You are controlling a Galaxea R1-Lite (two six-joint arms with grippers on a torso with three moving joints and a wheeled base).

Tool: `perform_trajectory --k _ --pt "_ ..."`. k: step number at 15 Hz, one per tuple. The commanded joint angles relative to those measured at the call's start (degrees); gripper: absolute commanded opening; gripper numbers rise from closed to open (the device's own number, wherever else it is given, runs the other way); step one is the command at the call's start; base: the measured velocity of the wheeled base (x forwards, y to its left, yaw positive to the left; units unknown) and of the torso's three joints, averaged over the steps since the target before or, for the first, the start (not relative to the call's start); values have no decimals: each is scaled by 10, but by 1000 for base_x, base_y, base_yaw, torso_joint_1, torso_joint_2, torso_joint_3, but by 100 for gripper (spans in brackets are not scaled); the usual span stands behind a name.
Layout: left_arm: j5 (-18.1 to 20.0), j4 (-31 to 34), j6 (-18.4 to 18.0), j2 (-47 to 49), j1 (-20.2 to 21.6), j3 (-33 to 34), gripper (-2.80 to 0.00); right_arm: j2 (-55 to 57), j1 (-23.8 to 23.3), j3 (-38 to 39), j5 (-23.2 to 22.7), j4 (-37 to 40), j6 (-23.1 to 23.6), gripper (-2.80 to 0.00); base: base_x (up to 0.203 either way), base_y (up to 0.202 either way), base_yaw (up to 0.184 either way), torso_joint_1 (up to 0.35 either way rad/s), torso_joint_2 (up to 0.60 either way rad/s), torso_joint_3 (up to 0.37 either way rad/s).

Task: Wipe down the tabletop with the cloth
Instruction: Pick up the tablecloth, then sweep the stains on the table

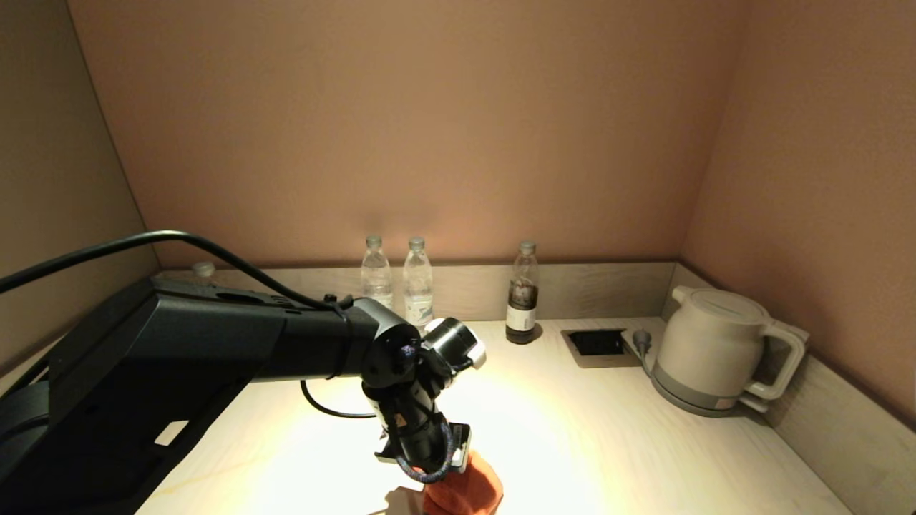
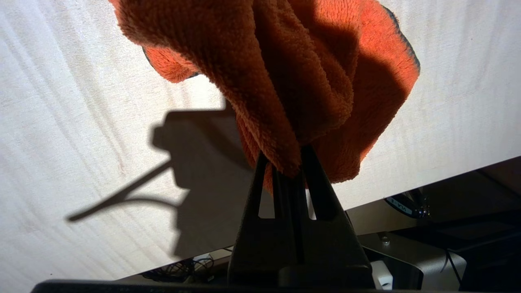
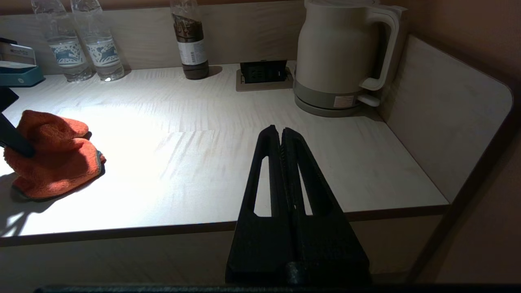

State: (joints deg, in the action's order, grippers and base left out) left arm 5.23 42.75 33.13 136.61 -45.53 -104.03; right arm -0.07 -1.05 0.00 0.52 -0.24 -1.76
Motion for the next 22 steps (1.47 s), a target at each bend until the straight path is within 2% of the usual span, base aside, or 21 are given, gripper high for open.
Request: perform_trajectory --k 1,6,7,9,13,16,19,22 --pt "1 4 4 0 1 3 -280 1 0 0 0 0 0 -280 0 0 0 0 0 0" --pt "-3 4 17 -38 15 -1 -280 1 0 0 0 0 0 -280 0 0 0 0 0 0" --pt "-17 4 18 -52 26 -2 -280 1 0 0 0 0 0 -280 0 0 0 0 0 0" --pt "-75 2 23 -78 42 -4 -280 1 0 0 0 0 0 -280 0 0 0 0 0 0" --pt "-93 0 24 -129 61 -5 -280 1 0 0 0 0 0 -280 0 0 0 0 0 0" --pt "-137 3 40 -145 67 0 -280 1 0 0 0 0 0 -280 0 0 0 0 0 0" --pt "-138 16 58 -125 66 1 -280 1 0 0 0 0 0 -280 0 0 0 0 0 0" --pt "-138 41 91 -80 63 -6 -280 1 0 0 0 0 0 -280 0 0 0 0 0 0"
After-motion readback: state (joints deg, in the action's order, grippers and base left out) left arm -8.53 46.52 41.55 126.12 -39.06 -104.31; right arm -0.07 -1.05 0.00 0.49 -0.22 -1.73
